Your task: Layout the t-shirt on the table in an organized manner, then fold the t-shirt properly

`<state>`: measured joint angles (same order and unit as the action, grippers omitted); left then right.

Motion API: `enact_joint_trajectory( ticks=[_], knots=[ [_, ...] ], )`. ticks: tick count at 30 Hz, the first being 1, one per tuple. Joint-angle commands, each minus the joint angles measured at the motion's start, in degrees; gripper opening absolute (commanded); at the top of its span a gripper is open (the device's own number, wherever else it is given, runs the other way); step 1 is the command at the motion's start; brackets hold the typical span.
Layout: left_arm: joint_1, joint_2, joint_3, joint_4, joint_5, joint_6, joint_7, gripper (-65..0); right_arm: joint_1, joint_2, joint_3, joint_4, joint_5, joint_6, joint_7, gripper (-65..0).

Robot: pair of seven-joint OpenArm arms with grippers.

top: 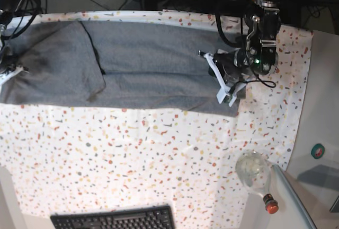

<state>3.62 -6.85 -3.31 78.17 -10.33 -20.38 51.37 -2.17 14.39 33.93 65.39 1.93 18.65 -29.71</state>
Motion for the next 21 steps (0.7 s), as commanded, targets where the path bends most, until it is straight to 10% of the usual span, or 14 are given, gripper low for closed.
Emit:
enact_joint_trajectory(
  ticks=[1, 21],
  knots=[
    [-1.0, -0.3, -0.1, -1.4, 2.1, 1.0, 0.9, -65.0, 1.1, 1.3, -0.5, 0.6, 0.2, 0.0, 1.0, -65.0],
    [-6.8, 0.6, -0.5, -6.0, 1.8, 1.1, -2.4, -65.0, 12.9, 11.1, -0.9, -22.3, 0.1, -0.5, 11.9, -65.0]
  ],
)
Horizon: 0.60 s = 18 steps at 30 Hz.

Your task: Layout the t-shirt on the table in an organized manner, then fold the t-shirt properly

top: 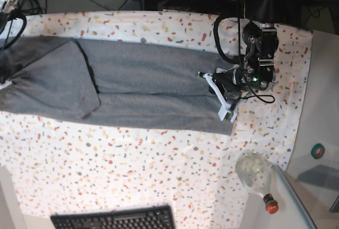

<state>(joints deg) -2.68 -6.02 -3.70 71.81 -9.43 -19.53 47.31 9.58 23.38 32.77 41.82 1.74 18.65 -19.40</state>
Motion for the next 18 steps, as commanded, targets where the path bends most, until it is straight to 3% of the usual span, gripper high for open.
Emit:
enact_joint_trajectory(
  ticks=[1, 5, 8, 11, 15, 18],
  knots=[
    [-0.4, -0.3, -0.2, 1.2, 0.9, 0.2, 1.8, -65.0, 0.7, 2.1, 0.2, 3.1, 0.3, -0.5, 1.5, -65.0],
    [0.5, -0.2, -0.4, 5.7, 0.9, 0.2, 2.6, -65.0, -2.9, 0.9, 0.2, 12.0, 0.3, -0.3, 0.8, -65.0],
    [0.5, -0.2, -0.6, 10.9, 0.8, 0.2, 8.2, -65.0, -5.1, -1.4, 0.2, 20.1, 0.4, -0.1, -5.8, -65.0],
    [1.3, 0.6, -3.8, 17.4, 0.8, 0.1, 11.3, -65.0, -7.9, -5.2, 0.2, 28.6, 0.4, -0.1, -9.6, -65.0],
    [3.3, 0.7, -11.2, 22.7, 0.8, -0.2, 12.7, -65.0, -12.2, -10.9, 0.2, 38.3, 0.4, -0.1, -9.6, -65.0],
    [4.6, 0.6, -16.6, 22.6, -1.6, -4.5, 11.5, -65.0, -13.6, -13.3, 0.2, 40.6, 0.4, -0.1, -9.5, -65.0]
  ],
)
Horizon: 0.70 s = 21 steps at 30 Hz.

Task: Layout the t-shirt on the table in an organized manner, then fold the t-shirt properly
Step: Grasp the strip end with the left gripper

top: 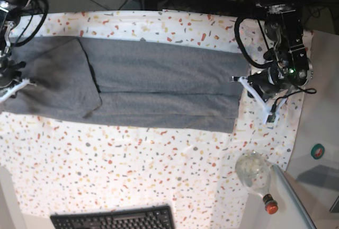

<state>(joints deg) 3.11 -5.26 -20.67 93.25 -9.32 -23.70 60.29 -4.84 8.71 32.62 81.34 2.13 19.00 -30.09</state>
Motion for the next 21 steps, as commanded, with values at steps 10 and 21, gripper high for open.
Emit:
enact_joint_trajectory(
  ticks=[10, 21],
  knots=[
    [-0.2, -5.0, -9.6, -7.5, -24.7, -11.2, -2.8, 0.0, -0.7, 1.6, -3.8, 0.8, 0.0, -0.3, 1.2, -65.0],
    [-5.3, -5.2, -8.9, -27.2, -25.1, -11.5, -14.4, 0.0, -2.4, 1.5, -5.0, 1.0, 0.0, -0.3, 1.0, -65.0]
  ],
)
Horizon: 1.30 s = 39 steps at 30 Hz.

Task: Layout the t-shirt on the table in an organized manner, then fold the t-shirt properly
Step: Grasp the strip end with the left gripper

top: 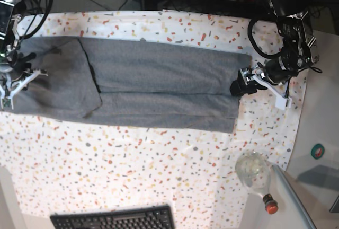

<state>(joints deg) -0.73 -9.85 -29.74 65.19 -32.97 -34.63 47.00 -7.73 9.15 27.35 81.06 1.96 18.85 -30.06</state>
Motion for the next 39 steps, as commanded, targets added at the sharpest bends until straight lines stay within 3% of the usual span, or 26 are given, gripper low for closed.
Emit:
enact_joint_trajectory(
  ticks=[1, 8, 19, 20, 22, 28, 31, 34, 39],
  knots=[
    [-1.7, -0.7, 1.2, -0.1, -1.4, -0.4, -1.9, 0.0, 0.5, 1.1, 0.3, 1.3, 0.2, -0.2, 1.0, -65.0],
    [-2.7, -0.8, 8.8, -5.0, -1.4, -0.3, -6.8, -0.2, -0.4, 1.1, 0.4, 1.4, 0.2, -0.2, 1.0, -65.0],
    [-3.7, -0.8, 9.1, -9.2, -1.4, -0.3, -6.9, -2.3, -1.4, 1.2, 0.8, 1.4, 0.2, -0.2, 1.2, -65.0],
    [-3.7, -0.8, 9.1, -9.2, -1.4, -0.3, -6.9, -5.8, -1.4, 1.2, 0.8, 1.3, 0.2, -0.2, 1.2, -65.0],
    [-3.7, -0.8, 8.9, -9.3, -1.4, -0.3, -6.9, -18.8, -1.4, 1.2, 0.8, 1.3, 0.2, -0.2, 1.3, -65.0],
    [-5.4, -1.2, 8.9, -12.8, 1.4, -0.2, -9.7, -65.0, -1.5, 1.7, 0.8, 1.3, 0.2, -0.2, 1.3, -65.0],
    [-5.3, -1.3, 8.9, -13.0, 4.9, -0.2, -14.4, -65.0, -1.6, 2.2, 0.8, 1.3, 0.2, -0.2, 1.3, -65.0],
    [-4.8, -1.6, 8.9, -11.7, 6.7, 0.5, -15.4, -65.0, -2.3, 2.5, 0.8, 1.4, 0.2, -0.2, 1.3, -65.0],
    [1.5, -2.1, 7.8, 3.8, 11.2, 7.0, -15.5, -65.0, -2.6, 2.6, 0.8, 1.4, 0.2, -0.2, 1.3, -65.0]
  ],
)
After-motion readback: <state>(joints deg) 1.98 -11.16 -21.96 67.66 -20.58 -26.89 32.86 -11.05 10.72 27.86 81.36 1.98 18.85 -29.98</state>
